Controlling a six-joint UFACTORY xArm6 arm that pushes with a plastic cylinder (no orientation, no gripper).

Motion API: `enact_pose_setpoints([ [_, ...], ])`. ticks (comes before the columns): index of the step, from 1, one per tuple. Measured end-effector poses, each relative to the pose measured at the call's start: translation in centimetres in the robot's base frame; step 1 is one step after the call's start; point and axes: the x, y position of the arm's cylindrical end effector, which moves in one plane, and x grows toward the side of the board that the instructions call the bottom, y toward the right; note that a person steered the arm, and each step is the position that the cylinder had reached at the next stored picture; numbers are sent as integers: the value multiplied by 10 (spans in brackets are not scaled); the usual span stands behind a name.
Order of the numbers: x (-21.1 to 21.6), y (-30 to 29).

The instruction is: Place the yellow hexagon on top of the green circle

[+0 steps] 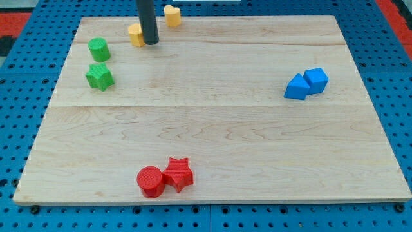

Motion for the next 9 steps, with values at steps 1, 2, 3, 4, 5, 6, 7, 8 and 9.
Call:
enact_pose_setpoints([
  [1,-9,0],
  [2,-27,19],
  [3,-36,-13],
  [4,-37,-42],
  [5,-36,2],
  [6,-3,35],
  [7,11,-13],
  [8,11,-68],
  [9,11,-63],
])
